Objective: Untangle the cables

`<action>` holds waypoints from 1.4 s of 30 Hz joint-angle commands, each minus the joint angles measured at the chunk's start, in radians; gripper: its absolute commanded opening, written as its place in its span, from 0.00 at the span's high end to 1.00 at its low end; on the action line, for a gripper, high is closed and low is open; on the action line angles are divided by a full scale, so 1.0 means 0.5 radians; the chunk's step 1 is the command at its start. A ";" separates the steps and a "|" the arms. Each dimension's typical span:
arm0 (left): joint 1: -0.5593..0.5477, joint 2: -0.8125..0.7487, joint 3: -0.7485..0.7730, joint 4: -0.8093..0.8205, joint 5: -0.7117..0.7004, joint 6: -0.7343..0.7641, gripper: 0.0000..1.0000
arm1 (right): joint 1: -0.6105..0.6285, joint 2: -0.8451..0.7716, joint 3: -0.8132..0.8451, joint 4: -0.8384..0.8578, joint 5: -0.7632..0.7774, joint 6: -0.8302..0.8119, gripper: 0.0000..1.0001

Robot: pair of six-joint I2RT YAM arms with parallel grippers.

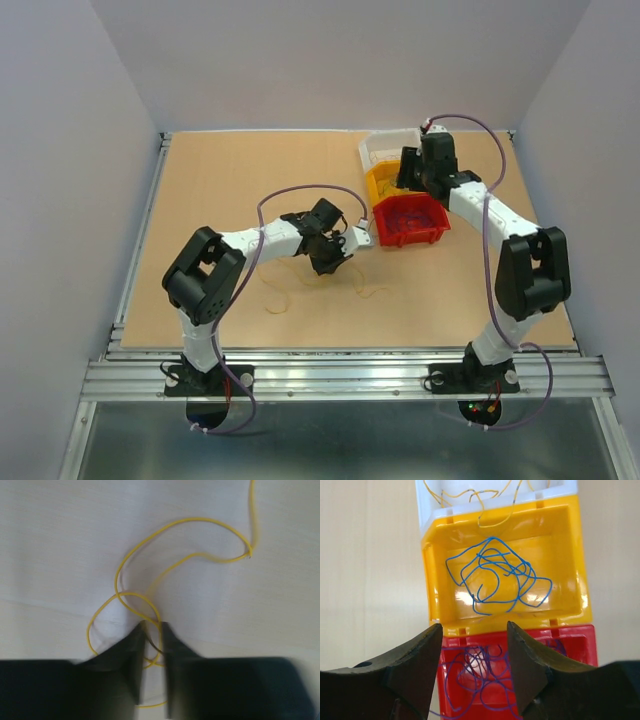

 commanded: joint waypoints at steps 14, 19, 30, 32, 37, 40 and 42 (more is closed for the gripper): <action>-0.010 -0.574 0.313 -0.289 -0.224 -0.105 1.00 | 0.019 -0.769 -0.678 0.916 -1.246 -0.105 0.28; -0.010 -0.694 0.509 -0.411 -0.362 -0.093 1.00 | 0.019 -0.722 -0.770 1.273 -1.731 -0.028 0.23; -0.010 -0.660 1.074 -0.525 -0.399 -0.151 1.00 | 0.123 -0.379 -0.706 1.758 -2.140 0.046 0.15; -0.010 -0.642 1.108 -0.501 -0.381 -0.169 1.00 | 0.160 -0.336 -0.688 1.819 -2.152 0.073 0.15; -0.010 -0.571 1.200 -0.495 -0.417 -0.178 1.00 | 0.170 -0.311 -0.688 1.942 -1.907 0.181 0.13; -0.010 -0.534 1.212 -0.452 -0.500 -0.169 1.00 | 0.173 -0.357 -0.730 1.939 -1.708 0.190 0.12; -0.010 -0.519 1.206 -0.424 -0.540 -0.163 1.00 | 0.167 -0.394 -0.767 1.933 -1.564 0.230 0.11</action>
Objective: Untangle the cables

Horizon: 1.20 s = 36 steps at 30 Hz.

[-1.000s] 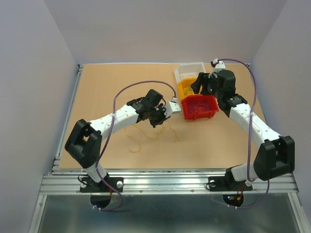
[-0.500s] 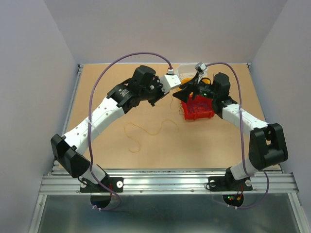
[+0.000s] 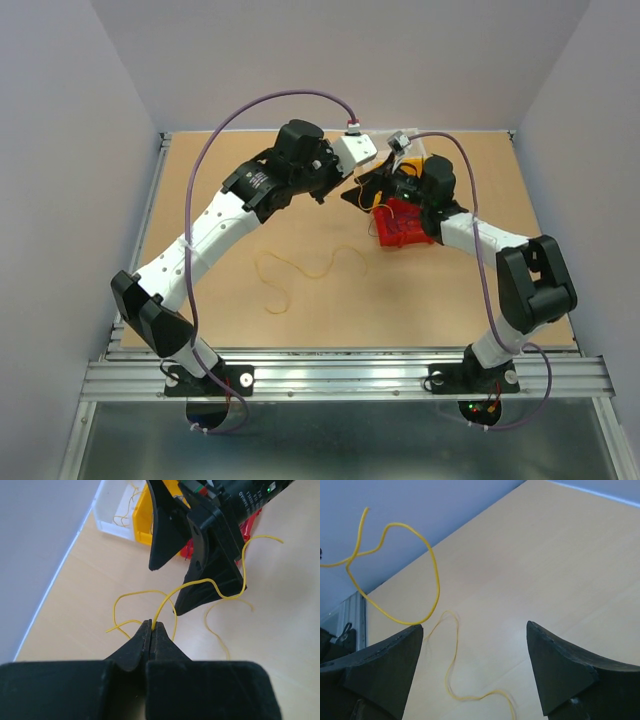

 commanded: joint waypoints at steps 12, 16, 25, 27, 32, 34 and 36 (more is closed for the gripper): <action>-0.003 0.018 -0.079 0.122 -0.028 0.011 1.00 | -0.055 -0.516 -0.277 0.143 0.739 -0.002 0.00; -0.003 0.012 -0.103 0.125 -0.022 0.023 1.00 | -0.080 -0.577 -0.283 0.131 0.355 -0.018 0.00; -0.003 -0.015 -0.109 0.110 -0.022 0.005 1.00 | -0.095 -0.611 -0.278 0.106 -0.092 -0.042 0.00; -0.003 -0.034 -0.110 0.097 0.021 0.017 1.00 | -0.095 -0.559 -0.256 0.106 -0.170 -0.042 0.00; -0.006 -0.062 -0.116 0.042 0.205 0.054 1.00 | -0.092 -0.427 -0.158 0.121 -0.409 -0.036 0.00; -0.009 -0.068 -0.113 0.024 0.276 0.057 1.00 | -0.092 -0.357 -0.115 0.128 -0.406 0.001 0.00; -0.015 -0.080 -0.110 0.011 0.316 0.066 1.00 | -0.092 -0.289 -0.087 0.134 -0.394 0.028 0.00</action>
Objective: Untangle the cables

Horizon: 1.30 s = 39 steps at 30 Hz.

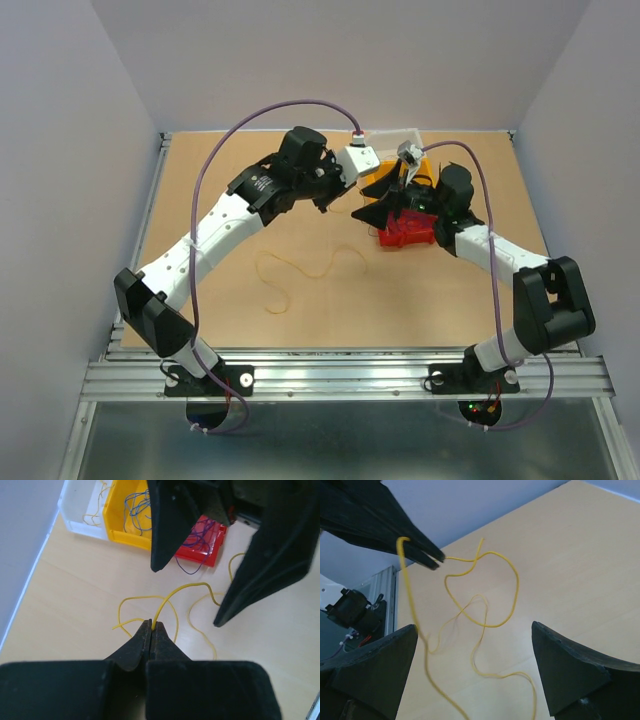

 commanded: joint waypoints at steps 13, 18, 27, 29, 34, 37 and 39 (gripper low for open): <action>-0.125 -0.163 -0.061 -0.055 0.266 0.105 1.00 | -0.009 0.195 0.211 0.338 -0.206 0.252 0.25; -0.125 -0.176 -0.067 -0.019 0.220 0.092 1.00 | -0.009 0.220 0.220 0.445 -0.347 0.354 0.52; -0.122 -0.170 -0.190 0.187 0.027 0.059 1.00 | 0.000 0.235 0.226 0.476 -0.442 0.421 0.99; -0.113 -0.170 -0.205 0.221 -0.007 0.028 1.00 | 0.000 0.208 0.220 0.476 -0.424 0.421 0.99; -0.039 -0.179 -0.260 0.294 -0.017 0.028 1.00 | 0.000 0.153 0.180 0.473 -0.372 0.430 0.85; -0.036 -0.173 -0.285 0.273 0.020 0.062 1.00 | 0.000 0.128 0.165 0.479 -0.381 0.427 0.67; -0.033 -0.185 -0.300 0.273 0.051 0.068 1.00 | 0.000 0.122 0.155 0.482 -0.402 0.418 0.59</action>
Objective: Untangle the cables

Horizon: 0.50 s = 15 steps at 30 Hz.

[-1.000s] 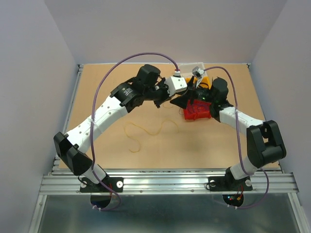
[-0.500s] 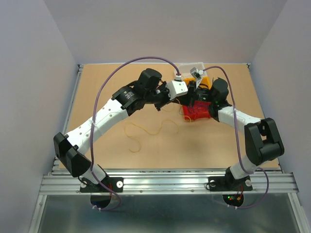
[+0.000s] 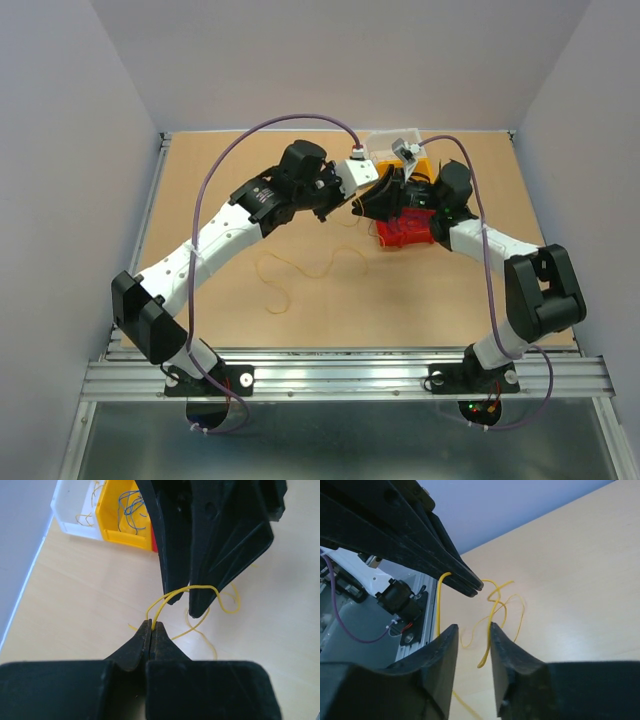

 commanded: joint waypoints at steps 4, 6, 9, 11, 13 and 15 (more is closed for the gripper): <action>0.005 -0.137 -0.113 0.108 0.083 0.034 1.00 | 0.000 -0.122 0.045 0.128 -0.073 -0.001 0.43; 0.005 -0.171 -0.138 0.126 0.098 0.034 1.00 | 0.000 -0.122 0.039 0.140 -0.091 0.008 0.39; 0.005 -0.186 -0.145 0.126 0.101 0.031 1.00 | 0.000 -0.109 0.033 0.168 -0.134 0.018 0.30; 0.008 -0.183 -0.135 0.123 0.116 0.031 1.00 | 0.000 -0.106 0.027 0.208 -0.153 0.033 0.28; 0.008 -0.189 -0.129 0.117 0.132 0.025 1.00 | 0.000 -0.094 0.027 0.238 -0.162 0.073 0.27; 0.008 -0.195 -0.132 0.117 0.153 0.028 1.00 | 0.000 -0.079 0.033 0.251 -0.174 0.088 0.27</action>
